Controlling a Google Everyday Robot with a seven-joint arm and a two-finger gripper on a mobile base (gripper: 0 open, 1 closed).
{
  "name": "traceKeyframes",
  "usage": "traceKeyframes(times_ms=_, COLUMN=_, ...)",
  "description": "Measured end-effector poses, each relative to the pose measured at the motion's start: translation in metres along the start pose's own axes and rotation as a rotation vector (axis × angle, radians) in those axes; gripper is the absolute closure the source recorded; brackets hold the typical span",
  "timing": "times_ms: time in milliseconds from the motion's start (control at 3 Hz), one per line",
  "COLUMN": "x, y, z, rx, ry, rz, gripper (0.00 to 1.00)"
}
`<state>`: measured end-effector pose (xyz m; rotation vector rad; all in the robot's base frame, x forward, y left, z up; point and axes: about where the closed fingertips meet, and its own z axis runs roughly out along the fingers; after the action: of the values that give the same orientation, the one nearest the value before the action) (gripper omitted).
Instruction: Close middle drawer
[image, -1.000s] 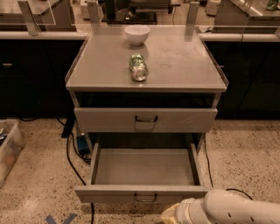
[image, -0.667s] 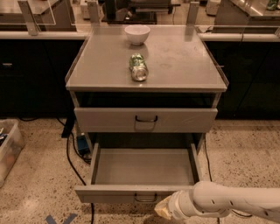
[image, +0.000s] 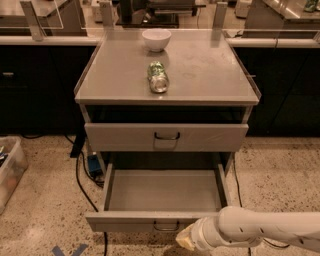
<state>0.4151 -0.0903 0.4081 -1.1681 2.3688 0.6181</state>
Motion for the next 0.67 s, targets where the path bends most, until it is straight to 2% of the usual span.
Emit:
traceKeyframes(times_ms=333, x=-0.006, y=-0.025, z=0.000, rx=0.079, ry=0.021, rz=-0.017, gripper=1.00)
traceKeyframes(times_ms=667, x=-0.018, y=-0.045, z=-0.009, rx=0.205, ry=0.017, rz=-0.027, gripper=1.00)
